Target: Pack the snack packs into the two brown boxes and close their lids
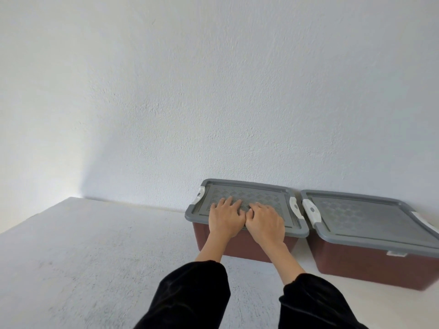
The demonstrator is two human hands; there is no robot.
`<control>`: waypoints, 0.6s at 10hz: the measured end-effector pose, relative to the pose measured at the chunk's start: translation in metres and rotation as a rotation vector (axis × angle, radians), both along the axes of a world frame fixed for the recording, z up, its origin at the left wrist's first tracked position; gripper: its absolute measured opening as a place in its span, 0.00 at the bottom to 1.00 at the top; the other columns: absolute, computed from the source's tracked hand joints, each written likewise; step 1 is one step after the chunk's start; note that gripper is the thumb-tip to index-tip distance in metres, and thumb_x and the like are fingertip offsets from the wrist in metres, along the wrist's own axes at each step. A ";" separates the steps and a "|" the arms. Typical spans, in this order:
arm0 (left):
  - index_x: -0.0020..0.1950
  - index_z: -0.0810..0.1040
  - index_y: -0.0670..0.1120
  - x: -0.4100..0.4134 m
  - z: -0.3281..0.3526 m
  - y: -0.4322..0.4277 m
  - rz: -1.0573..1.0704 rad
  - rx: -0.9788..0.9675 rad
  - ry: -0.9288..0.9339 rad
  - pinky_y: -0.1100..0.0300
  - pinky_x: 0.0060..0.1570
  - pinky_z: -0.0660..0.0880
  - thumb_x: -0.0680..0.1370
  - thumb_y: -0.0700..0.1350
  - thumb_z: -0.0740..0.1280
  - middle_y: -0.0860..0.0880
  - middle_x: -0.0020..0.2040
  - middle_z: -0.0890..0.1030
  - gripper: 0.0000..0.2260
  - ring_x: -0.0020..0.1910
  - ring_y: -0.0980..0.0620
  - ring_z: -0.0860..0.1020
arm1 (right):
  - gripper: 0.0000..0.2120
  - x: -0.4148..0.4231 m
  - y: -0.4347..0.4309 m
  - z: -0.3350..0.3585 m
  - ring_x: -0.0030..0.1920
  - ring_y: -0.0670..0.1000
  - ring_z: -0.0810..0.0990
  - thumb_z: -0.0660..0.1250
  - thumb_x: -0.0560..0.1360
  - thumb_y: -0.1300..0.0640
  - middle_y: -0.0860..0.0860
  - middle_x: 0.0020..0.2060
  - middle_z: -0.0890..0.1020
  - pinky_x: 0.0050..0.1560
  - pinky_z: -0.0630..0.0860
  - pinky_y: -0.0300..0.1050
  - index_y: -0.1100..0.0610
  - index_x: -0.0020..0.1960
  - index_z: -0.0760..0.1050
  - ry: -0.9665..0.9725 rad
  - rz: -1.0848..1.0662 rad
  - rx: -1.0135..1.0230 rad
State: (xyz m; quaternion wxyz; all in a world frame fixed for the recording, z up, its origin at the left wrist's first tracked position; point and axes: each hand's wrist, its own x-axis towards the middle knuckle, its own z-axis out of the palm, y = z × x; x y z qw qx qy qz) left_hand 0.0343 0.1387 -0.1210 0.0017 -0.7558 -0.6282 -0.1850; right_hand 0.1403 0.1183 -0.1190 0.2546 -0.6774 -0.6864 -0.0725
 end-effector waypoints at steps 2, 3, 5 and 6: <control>0.73 0.62 0.50 0.000 0.001 -0.032 0.029 0.039 0.055 0.47 0.68 0.59 0.71 0.53 0.30 0.48 0.74 0.64 0.36 0.74 0.47 0.61 | 0.39 0.004 -0.023 -0.009 0.67 0.57 0.71 0.33 0.71 0.43 0.54 0.65 0.75 0.66 0.68 0.54 0.56 0.66 0.72 -0.043 0.017 -0.034; 0.68 0.71 0.49 -0.003 -0.009 -0.046 0.031 0.100 -0.009 0.46 0.67 0.62 0.72 0.55 0.32 0.46 0.69 0.72 0.37 0.69 0.44 0.69 | 0.31 0.010 -0.040 -0.016 0.58 0.60 0.79 0.44 0.74 0.44 0.56 0.57 0.82 0.59 0.74 0.56 0.58 0.59 0.79 -0.053 0.018 -0.012; 0.76 0.52 0.49 -0.002 -0.014 -0.099 -0.017 -0.063 -0.072 0.43 0.72 0.51 0.74 0.58 0.35 0.49 0.78 0.49 0.32 0.77 0.48 0.46 | 0.26 0.019 -0.089 -0.034 0.59 0.63 0.79 0.73 0.65 0.52 0.59 0.59 0.80 0.52 0.78 0.57 0.58 0.62 0.77 -0.128 0.031 0.056; 0.76 0.54 0.49 0.007 -0.023 -0.138 -0.065 -0.121 -0.123 0.44 0.72 0.51 0.82 0.50 0.50 0.50 0.78 0.45 0.22 0.77 0.49 0.45 | 0.32 0.009 -0.136 -0.046 0.72 0.61 0.63 0.68 0.73 0.51 0.59 0.73 0.63 0.69 0.66 0.55 0.55 0.73 0.61 0.006 0.086 -0.185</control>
